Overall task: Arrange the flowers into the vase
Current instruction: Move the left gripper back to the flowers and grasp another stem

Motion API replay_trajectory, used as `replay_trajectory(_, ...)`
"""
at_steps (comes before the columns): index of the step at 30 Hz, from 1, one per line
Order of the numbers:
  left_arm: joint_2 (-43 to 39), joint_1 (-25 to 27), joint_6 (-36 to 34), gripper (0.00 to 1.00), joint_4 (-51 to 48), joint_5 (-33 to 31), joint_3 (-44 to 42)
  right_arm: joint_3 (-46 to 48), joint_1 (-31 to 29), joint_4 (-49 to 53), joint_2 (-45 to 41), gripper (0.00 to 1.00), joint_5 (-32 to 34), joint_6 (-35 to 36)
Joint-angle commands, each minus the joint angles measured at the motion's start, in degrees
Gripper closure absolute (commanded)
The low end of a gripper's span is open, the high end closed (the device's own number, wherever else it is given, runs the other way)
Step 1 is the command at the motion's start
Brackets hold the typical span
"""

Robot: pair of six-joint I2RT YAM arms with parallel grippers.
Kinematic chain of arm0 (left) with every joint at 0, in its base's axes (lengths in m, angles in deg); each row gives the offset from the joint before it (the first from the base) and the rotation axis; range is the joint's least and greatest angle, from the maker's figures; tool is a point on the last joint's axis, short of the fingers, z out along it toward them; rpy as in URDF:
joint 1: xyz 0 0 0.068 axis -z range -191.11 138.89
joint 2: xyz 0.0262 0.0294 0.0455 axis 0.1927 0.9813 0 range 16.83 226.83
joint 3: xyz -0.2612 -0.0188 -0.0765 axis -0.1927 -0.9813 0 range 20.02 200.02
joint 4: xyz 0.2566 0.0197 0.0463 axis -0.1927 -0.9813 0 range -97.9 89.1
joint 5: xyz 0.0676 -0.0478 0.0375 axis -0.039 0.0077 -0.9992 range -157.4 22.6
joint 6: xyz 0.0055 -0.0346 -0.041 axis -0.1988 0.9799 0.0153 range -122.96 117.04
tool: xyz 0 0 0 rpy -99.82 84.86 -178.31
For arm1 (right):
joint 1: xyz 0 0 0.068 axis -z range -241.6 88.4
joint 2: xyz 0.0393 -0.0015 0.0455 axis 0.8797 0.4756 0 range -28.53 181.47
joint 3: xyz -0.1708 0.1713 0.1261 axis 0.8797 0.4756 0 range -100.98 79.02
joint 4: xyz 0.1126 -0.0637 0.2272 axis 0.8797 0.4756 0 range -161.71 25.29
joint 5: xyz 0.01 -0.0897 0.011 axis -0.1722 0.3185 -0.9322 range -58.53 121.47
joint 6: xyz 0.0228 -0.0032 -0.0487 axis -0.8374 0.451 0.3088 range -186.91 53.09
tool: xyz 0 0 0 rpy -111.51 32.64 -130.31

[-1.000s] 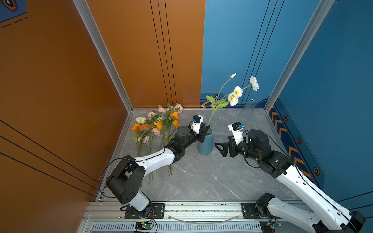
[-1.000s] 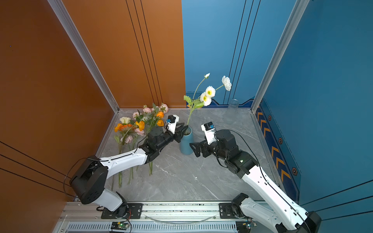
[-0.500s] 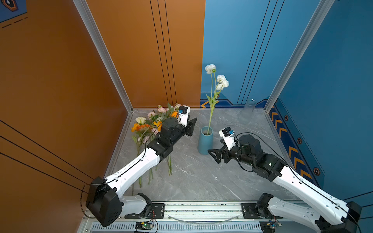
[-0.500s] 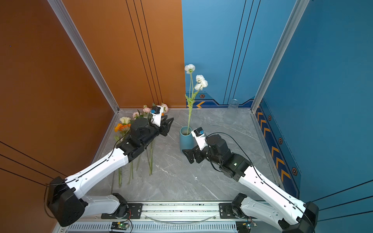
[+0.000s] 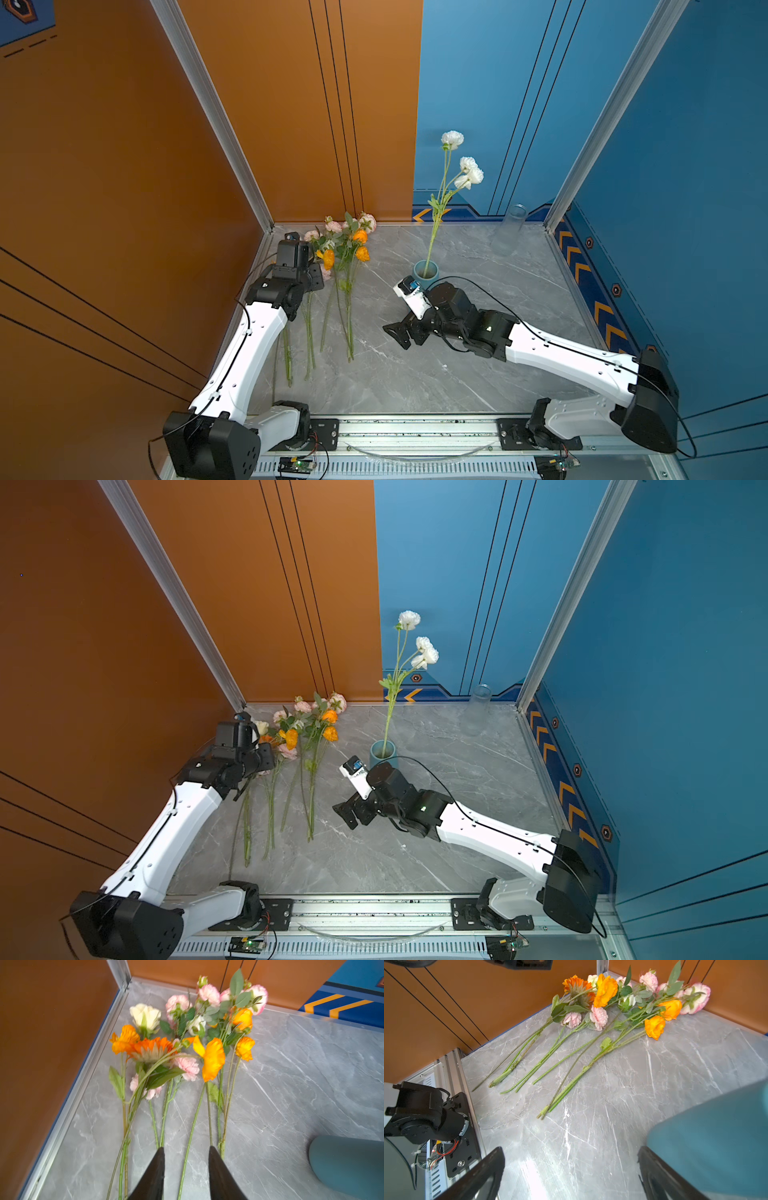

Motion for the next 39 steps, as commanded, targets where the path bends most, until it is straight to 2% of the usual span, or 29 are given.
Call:
replay_trajectory(1,1.0,0.2,3.6,0.66,-3.5,7.3,-2.9,-3.1,-2.1,-5.1,4.3,0.0,1.0,2.1)
replay_trajectory(3,3.7,1.0,5.5,0.69,-0.6,9.3,-4.8,-2.4,-3.3,-9.3,8.1,0.0,1.8,3.8)
replay_trajectory(6,6.3,2.8,7.6,0.7,5.5,7.9,-8.9,0.3,-4.7,-16.1,12.3,0.0,2.1,5.4)
replay_trajectory(9,9.1,4.4,8.7,0.71,11.6,5.2,-11.8,4.2,-5.4,-21.1,13.1,0.0,2.6,4.5)
replay_trajectory(12,13.3,5.5,9.7,0.71,16.8,5.1,-13.0,9.1,-6.3,-28.6,12.2,0.0,4.0,6.8)
replay_trajectory(15,18.4,6.6,9.9,0.71,18.6,3.3,-12.0,8.4,-6.4,-25.9,12.1,0.0,5.5,8.4)
replay_trajectory(18,21.8,6.9,10.3,0.71,19.9,1.0,-10.8,9.9,-6.1,-27.9,12.3,0.0,5.7,8.7)
replay_trajectory(30,29.5,7.3,10.9,0.75,21.9,0.4,-7.9,12.2,-4.2,-30.1,11.3,0.0,3.2,8.7)
replay_trajectory(36,31.0,7.4,11.1,0.79,21.8,-0.5,-8.0,12.8,-2.0,-30.6,11.1,0.0,1.4,7.1)
replay_trajectory(39,30.8,7.4,10.5,0.87,21.8,-0.4,-7.9,13.1,-1.5,-31.0,11.0,0.0,0.7,6.6)
